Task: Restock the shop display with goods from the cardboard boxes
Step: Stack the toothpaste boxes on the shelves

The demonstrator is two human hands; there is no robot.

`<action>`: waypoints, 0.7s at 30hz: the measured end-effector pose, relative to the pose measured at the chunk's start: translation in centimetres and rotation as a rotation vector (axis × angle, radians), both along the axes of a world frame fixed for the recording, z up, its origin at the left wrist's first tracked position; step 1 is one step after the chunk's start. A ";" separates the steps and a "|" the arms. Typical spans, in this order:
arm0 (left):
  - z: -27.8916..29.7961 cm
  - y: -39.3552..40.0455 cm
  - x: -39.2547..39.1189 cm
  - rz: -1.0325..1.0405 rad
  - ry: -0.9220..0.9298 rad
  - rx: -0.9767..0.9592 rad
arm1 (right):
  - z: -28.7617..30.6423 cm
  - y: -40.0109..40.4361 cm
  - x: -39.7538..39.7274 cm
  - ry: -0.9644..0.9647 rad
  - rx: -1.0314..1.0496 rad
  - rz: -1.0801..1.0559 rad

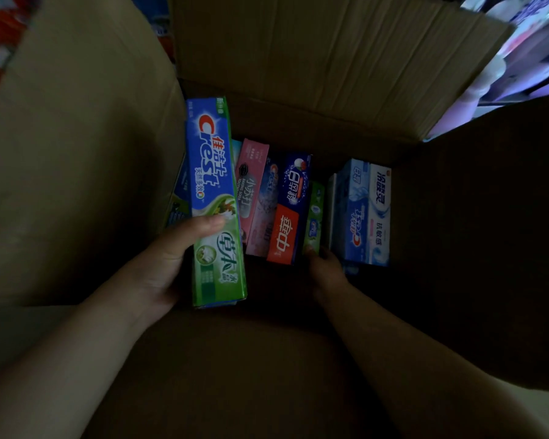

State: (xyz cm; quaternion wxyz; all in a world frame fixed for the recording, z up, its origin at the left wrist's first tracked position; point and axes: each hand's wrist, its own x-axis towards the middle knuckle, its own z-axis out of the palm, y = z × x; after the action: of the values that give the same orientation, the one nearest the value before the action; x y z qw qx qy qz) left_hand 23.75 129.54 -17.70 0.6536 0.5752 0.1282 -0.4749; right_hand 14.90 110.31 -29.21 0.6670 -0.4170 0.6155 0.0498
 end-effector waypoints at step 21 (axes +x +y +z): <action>7.2 0.1 3.0 0.093 -0.074 -0.095 | 19.0 6.1 0.6 -0.608 -0.036 0.277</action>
State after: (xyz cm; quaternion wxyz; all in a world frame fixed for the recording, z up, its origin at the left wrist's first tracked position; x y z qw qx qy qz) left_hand 26.75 129.61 -10.47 0.7058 0.5540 0.1078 -0.4281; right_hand 15.46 116.41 -10.18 0.7995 -0.5040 0.3268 0.0025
